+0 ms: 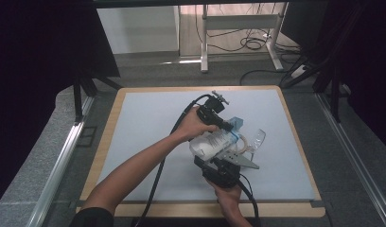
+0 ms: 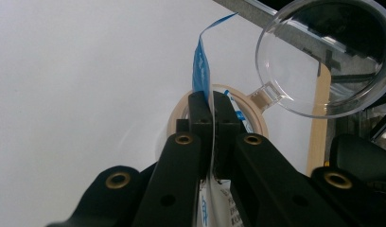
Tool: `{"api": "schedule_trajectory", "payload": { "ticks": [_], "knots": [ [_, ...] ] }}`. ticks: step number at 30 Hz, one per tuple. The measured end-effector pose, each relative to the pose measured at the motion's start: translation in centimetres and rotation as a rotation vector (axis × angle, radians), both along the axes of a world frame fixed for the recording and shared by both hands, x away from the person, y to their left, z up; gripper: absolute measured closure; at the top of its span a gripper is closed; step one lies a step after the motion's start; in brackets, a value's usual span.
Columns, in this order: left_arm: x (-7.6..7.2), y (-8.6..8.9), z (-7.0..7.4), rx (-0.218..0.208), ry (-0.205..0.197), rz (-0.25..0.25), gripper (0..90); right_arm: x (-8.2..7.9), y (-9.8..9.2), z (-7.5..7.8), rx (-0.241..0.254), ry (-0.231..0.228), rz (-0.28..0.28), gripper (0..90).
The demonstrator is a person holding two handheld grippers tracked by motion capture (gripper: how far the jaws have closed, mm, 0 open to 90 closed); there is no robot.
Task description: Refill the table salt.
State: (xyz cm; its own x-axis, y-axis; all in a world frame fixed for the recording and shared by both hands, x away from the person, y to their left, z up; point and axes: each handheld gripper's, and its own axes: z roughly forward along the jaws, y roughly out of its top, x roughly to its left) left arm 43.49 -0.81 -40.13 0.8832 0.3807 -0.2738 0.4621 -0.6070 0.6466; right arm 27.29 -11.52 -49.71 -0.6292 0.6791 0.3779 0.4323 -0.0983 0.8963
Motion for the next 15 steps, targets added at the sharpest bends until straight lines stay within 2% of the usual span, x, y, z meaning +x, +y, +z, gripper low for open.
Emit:
{"api": "schedule_trajectory", "payload": {
  "ticks": [15],
  "knots": [
    [-0.1,-0.49,0.11,0.009,-0.003,-0.009,90.0,-0.17,-0.14,0.22,0.006,-0.01,-0.014,56.0]
  ]
}}
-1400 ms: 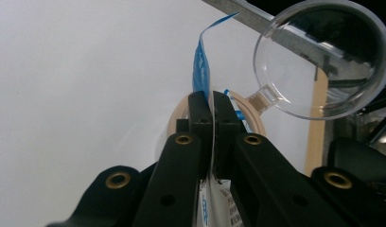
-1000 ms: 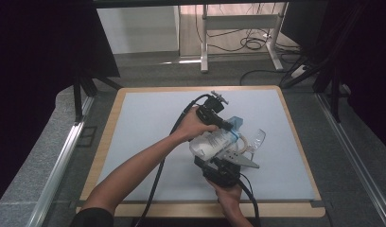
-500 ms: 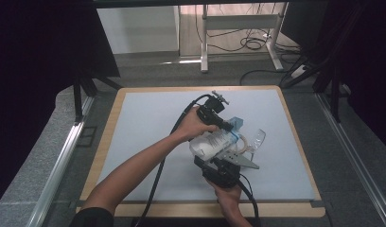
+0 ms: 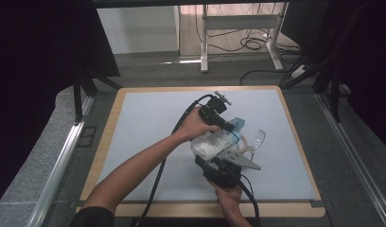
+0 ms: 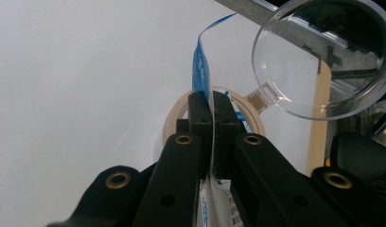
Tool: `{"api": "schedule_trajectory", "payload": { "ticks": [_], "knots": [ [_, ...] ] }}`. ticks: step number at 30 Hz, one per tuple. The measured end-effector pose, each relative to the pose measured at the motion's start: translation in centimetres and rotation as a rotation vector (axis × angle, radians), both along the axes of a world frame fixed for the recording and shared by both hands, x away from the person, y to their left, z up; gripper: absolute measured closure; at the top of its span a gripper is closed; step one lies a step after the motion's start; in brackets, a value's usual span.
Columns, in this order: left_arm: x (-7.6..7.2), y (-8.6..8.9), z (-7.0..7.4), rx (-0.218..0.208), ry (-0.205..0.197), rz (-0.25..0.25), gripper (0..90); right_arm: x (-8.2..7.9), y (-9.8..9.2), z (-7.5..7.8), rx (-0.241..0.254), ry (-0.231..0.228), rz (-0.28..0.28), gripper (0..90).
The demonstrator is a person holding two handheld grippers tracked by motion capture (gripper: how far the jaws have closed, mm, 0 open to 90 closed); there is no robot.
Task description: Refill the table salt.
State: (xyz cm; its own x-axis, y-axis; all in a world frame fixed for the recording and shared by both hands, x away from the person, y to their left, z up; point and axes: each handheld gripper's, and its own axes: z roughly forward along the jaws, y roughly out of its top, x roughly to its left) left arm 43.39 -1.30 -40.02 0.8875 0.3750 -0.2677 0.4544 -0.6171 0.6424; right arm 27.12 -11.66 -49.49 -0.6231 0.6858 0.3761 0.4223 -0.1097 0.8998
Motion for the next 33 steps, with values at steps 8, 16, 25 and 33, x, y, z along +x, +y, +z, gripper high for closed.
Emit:
{"api": "schedule_trajectory", "payload": {
  "ticks": [8,16,25,33],
  "knots": [
    [0.01,0.03,-0.03,-0.001,-0.001,0.002,90.0,0.06,0.0,0.01,-0.002,-0.002,0.001,56.3],
    [0.04,0.02,-0.03,0.001,-0.003,0.003,90.0,0.16,-0.02,-0.05,-0.005,-0.004,0.002,56.7],
    [0.09,-0.04,0.0,0.005,-0.003,0.002,90.0,0.24,-0.18,-0.13,0.005,-0.003,0.007,56.8],
    [0.27,0.02,0.07,0.005,-0.001,-0.015,90.0,0.36,-0.56,-0.2,0.027,0.0,0.03,56.8]
  ]
}}
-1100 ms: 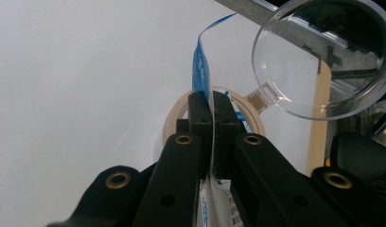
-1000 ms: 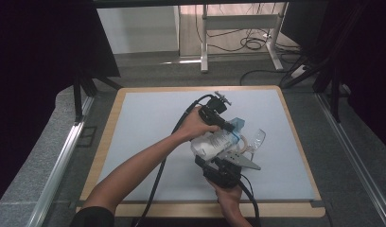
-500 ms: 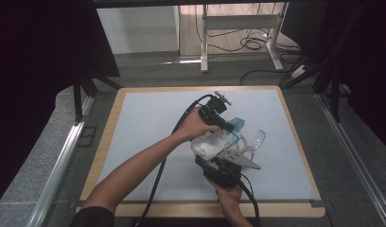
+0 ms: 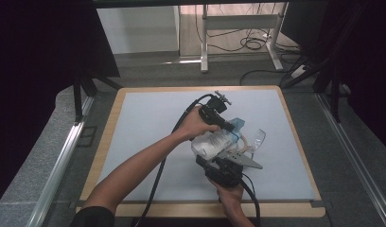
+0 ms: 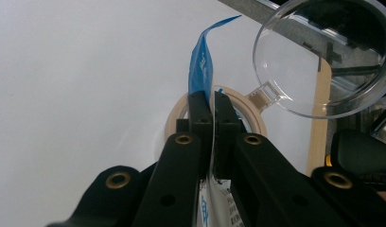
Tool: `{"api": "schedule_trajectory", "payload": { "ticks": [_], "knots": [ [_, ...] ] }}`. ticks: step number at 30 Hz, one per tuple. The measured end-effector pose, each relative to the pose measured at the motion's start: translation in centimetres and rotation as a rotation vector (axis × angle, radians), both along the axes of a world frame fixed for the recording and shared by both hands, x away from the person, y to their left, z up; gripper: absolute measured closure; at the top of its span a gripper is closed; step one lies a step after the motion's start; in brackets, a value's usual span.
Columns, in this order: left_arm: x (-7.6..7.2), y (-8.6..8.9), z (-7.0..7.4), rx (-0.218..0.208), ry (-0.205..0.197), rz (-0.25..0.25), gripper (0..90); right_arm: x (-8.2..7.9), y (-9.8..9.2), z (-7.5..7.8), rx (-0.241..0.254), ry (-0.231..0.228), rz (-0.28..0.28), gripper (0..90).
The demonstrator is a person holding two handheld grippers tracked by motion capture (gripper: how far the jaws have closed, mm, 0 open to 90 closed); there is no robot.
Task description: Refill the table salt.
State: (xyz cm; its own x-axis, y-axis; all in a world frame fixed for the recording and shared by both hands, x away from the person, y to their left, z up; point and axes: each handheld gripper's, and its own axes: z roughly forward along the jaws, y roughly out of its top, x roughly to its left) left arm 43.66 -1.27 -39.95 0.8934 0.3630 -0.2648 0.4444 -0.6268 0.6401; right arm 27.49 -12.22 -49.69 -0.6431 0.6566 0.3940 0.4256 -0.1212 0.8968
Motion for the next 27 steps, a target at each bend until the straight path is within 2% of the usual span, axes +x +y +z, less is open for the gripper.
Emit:
{"api": "schedule_trajectory", "payload": {
  "ticks": [15,18,27],
  "knots": [
    [0.11,-0.02,-0.14,-0.022,0.005,-0.028,90.0,-0.09,-0.23,0.17,0.025,-0.006,0.002,56.9],
    [0.11,0.03,-0.12,-0.028,0.01,-0.031,90.0,-0.34,0.06,0.33,-0.01,-0.029,-0.021,56.9],
    [0.02,-0.11,-0.1,-0.026,0.008,-0.031,90.0,-0.45,0.38,0.28,-0.023,-0.036,-0.046,57.5]
  ]
}}
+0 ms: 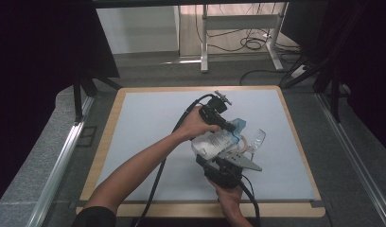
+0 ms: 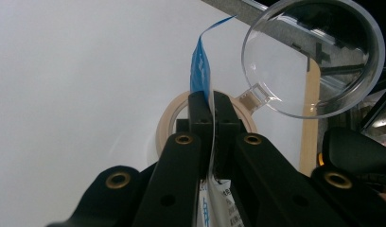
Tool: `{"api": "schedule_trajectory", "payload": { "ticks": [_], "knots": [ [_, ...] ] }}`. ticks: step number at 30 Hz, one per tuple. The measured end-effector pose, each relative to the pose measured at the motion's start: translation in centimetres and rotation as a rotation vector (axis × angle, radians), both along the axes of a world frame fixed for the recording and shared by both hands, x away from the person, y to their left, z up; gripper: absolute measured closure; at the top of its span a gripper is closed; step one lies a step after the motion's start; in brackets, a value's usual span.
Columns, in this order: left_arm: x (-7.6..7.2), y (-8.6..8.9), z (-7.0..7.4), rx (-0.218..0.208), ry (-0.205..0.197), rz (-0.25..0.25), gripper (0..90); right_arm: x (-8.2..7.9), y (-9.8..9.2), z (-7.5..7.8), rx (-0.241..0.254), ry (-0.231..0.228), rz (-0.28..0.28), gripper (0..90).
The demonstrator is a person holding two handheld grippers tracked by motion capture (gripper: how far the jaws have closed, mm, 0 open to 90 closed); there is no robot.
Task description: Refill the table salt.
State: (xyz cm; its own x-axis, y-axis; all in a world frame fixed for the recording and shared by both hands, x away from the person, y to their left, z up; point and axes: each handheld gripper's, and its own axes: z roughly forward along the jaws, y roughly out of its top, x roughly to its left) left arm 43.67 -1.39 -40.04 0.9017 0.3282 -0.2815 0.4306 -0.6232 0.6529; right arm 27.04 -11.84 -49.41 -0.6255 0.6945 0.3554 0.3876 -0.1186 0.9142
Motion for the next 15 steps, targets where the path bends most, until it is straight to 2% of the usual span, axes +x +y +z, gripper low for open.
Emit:
{"api": "schedule_trajectory", "payload": {
  "ticks": [8,15],
  "knots": [
    [-0.01,-0.15,-0.1,0.004,-0.001,-0.002,90.0,-0.08,0.34,-0.11,-0.015,-0.005,-0.025,57.5],
    [0.02,-0.06,-0.1,0.006,0.005,0.003,90.0,-0.03,0.31,-0.09,-0.005,-0.001,-0.018,57.5]
  ]
}}
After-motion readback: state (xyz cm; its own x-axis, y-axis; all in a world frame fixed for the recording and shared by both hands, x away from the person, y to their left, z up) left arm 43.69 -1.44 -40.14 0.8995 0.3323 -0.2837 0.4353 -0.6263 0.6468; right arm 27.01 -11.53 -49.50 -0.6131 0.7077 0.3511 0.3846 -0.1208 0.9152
